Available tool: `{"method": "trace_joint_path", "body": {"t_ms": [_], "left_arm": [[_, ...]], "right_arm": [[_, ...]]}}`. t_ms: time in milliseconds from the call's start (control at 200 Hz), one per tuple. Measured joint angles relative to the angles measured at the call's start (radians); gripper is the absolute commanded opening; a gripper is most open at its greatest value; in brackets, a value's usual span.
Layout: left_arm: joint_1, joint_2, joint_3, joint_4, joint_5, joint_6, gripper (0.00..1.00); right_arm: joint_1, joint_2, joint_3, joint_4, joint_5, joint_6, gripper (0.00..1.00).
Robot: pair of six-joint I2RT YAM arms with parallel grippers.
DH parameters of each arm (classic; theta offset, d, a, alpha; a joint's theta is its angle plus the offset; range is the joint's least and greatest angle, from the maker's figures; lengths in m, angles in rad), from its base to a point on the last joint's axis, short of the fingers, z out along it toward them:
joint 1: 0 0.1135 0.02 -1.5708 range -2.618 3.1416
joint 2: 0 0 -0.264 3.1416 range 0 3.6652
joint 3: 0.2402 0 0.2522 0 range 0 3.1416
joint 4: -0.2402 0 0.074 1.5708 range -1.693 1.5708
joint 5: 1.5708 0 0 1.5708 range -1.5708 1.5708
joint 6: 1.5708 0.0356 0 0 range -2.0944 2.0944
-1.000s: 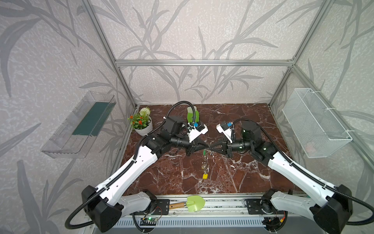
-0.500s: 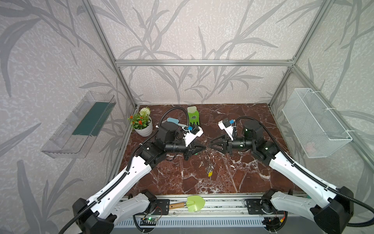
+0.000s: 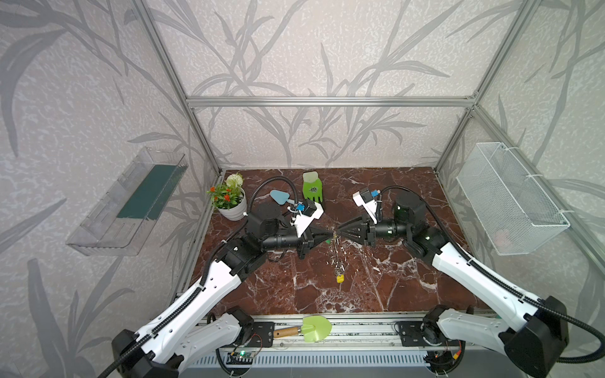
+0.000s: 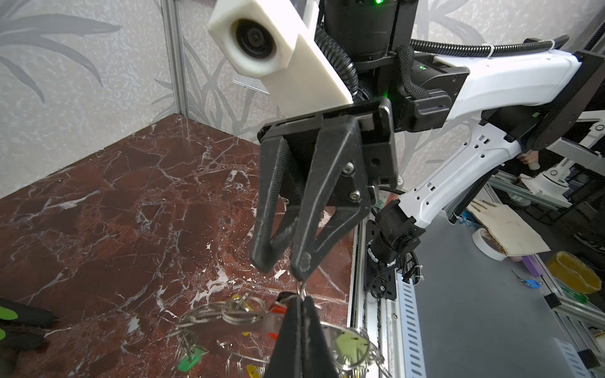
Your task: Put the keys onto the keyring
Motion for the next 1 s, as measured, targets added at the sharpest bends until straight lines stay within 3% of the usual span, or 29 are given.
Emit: {"method": "trace_joint_path", "body": {"t_ms": [180, 520, 555, 595, 740, 1000], "left_arm": [[0.000, -0.029, -0.053, 0.085, -0.058, -0.055, 0.00], [0.000, -0.082, -0.128, 0.233, -0.108, -0.140, 0.00], [0.000, -0.082, -0.129, 0.242, -0.110, -0.146, 0.00], [0.000, -0.083, -0.132, 0.253, -0.111, -0.151, 0.00], [0.000, -0.092, -0.135, 0.268, -0.107, -0.164, 0.00], [0.000, -0.112, -0.148, 0.272, -0.098, -0.168, 0.00]], "right_arm": [[0.001, 0.000, -0.014, 0.010, -0.012, 0.003, 0.28], [0.001, 0.000, -0.024, 0.040, -0.034, 0.012, 0.15], [0.001, 0.000, -0.024, 0.043, -0.034, 0.014, 0.16], [0.001, 0.000, -0.024, 0.046, -0.034, 0.018, 0.23], [0.000, 0.000, -0.024, 0.046, -0.020, 0.018, 0.31], [-0.005, 0.013, -0.024, 0.057, -0.005, 0.028, 0.37]]}}
